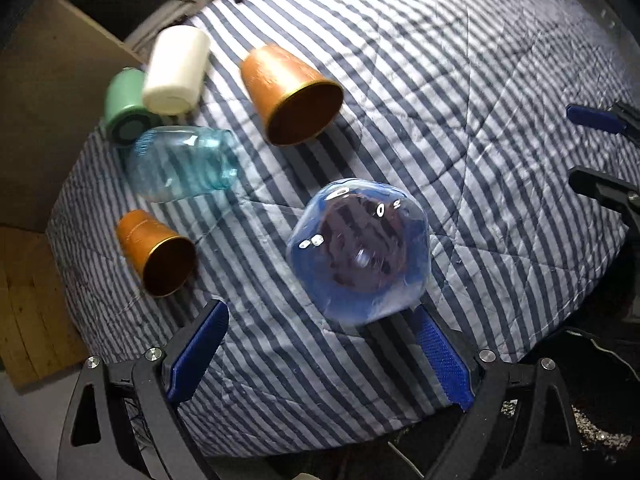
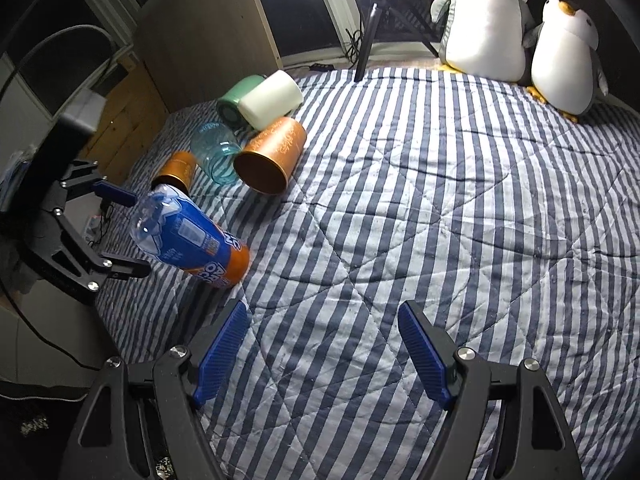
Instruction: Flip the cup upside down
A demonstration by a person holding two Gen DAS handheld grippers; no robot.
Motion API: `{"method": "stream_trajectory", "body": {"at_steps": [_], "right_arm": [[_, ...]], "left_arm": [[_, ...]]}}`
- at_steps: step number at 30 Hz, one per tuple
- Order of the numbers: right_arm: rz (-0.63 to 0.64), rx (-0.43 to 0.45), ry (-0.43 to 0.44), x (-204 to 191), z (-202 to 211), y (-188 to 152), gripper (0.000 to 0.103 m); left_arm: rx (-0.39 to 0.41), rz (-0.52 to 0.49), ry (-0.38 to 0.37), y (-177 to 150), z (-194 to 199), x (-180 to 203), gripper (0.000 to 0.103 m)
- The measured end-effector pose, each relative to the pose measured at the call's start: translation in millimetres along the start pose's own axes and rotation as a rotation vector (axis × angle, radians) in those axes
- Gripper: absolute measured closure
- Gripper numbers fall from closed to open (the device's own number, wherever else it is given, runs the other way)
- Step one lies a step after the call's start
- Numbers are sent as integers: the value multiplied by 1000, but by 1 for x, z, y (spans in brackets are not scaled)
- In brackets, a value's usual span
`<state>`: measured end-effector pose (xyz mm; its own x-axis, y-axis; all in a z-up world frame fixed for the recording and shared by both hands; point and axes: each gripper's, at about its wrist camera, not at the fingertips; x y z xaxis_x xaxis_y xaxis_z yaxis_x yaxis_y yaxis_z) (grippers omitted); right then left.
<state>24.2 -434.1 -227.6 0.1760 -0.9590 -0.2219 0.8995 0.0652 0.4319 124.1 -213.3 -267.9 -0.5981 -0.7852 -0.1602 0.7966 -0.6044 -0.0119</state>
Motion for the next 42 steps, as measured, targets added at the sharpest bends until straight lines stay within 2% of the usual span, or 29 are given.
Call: {"method": "stream_trajectory", "body": {"at_steps": [4, 7, 11, 12, 14, 16, 19, 23, 27, 31, 35, 38, 42], "right_arm": [[8, 37, -22, -15, 12, 3, 28], [13, 75, -44, -30, 21, 7, 28], [19, 147, -80, -55, 37, 16, 28], [19, 168, -88, -62, 42, 19, 28], [17, 216, -107, -77, 52, 28, 28], [20, 268, -130, -93, 63, 38, 28], [34, 360, -163, -121, 85, 53, 28], [49, 477, -197, -149, 115, 67, 24], [60, 588, -216, -174, 145, 76, 18], [65, 702, -237, -191, 171, 76, 9], [65, 772, -249, -202, 188, 77, 3], [46, 810, -254, -204, 196, 77, 3], [16, 855, -307, -206, 204, 79, 2]], "left_arm": [[92, 55, -11, -19, 24, -12, 8], [209, 92, 0, -34, 51, -26, 8], [418, 135, 48, -56, 96, -40, 8], [499, 153, 73, -65, 112, -44, 8], [606, 174, 103, -77, 133, -50, 8], [734, 201, 141, -93, 157, -57, 8], [882, 242, 187, -108, 190, -68, 8], [1048, 338, 191, -135, 232, -88, 7], [1180, 429, 195, -163, 266, -107, 6], [1286, 498, 236, -192, 295, -115, 4], [1348, 527, 258, -213, 314, -119, 3], [1354, 537, 248, -219, 319, -124, 1], [1355, 562, 250, -224, 320, -127, 0]]}}
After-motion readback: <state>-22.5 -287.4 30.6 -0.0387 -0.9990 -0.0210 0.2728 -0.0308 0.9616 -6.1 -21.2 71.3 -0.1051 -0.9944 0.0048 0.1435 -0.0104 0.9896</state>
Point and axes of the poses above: each gripper's, at about its wrist camera, not at the fingertips, and z roughly against the way its jaws point, x to its right, y to its top, and after that the axes turned 1 degree about -z, right-handed
